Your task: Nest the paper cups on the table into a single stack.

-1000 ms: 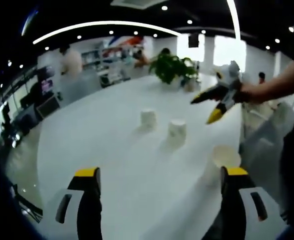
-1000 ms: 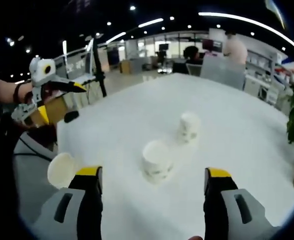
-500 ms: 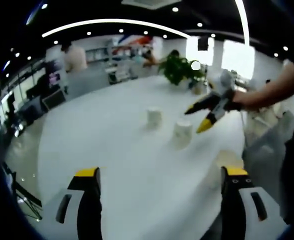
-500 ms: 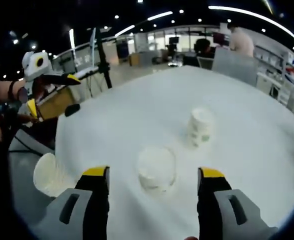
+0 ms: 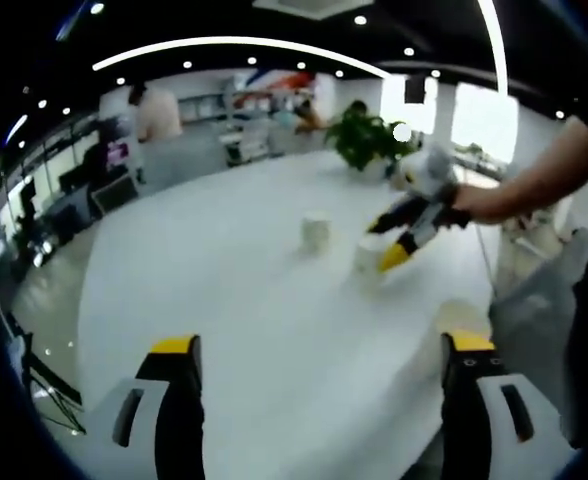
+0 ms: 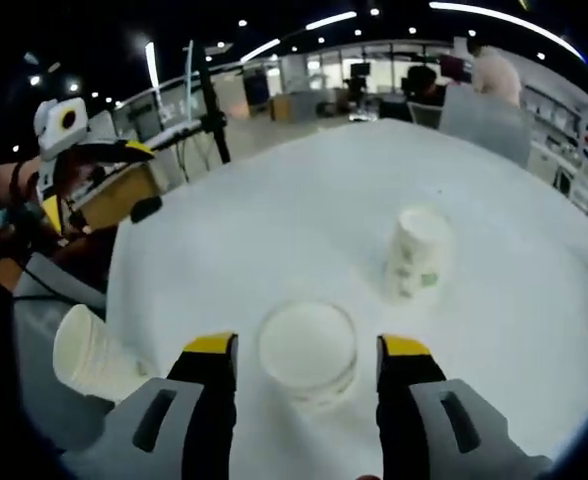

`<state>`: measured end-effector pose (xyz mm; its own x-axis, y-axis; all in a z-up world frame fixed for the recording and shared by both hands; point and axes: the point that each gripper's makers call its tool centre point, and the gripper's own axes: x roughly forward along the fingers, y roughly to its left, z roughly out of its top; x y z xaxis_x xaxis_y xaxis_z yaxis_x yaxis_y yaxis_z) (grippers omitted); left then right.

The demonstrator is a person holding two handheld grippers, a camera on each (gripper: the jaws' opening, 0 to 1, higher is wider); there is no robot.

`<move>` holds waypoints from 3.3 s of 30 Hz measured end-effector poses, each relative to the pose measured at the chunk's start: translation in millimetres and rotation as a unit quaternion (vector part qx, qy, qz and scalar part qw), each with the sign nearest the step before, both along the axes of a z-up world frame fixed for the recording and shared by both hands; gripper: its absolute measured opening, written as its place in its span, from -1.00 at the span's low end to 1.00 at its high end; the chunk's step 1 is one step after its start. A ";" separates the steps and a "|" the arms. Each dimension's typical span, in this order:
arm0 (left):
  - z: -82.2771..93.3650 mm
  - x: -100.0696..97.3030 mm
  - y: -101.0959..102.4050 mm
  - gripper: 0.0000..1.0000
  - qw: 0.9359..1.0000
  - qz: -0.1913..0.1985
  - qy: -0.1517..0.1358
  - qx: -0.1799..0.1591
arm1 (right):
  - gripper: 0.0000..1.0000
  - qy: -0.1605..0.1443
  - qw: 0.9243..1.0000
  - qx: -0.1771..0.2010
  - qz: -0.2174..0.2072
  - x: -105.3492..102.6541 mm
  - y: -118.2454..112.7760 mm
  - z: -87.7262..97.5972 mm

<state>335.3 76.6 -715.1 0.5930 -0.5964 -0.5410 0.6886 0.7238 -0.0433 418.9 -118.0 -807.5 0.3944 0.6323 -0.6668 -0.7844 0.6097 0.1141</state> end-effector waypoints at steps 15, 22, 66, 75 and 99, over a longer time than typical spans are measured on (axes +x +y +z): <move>-5.6 -1.1 8.2 0.95 1.000 0.019 0.008 -0.005 | -0.25 0.013 1.000 0.009 0.010 -5.1 -2.0 1.1; -4.1 -2.4 4.4 0.93 1.000 0.011 0.008 -0.005 | -0.28 0.007 1.000 0.015 0.004 -6.8 -4.8 9.8; 18.4 -13.8 -14.1 0.86 0.999 -0.048 -0.009 -0.022 | -0.29 -0.111 0.990 0.067 -0.054 -44.7 -19.6 129.0; 20.2 -16.0 -18.1 0.86 0.998 -0.054 -0.008 -0.025 | -0.29 -0.134 0.985 0.098 -0.056 -59.1 -10.1 160.1; 35.0 -25.4 -32.6 0.75 0.996 -0.055 -0.001 -0.076 | -0.29 -0.146 0.977 0.151 -0.043 -86.7 14.7 196.9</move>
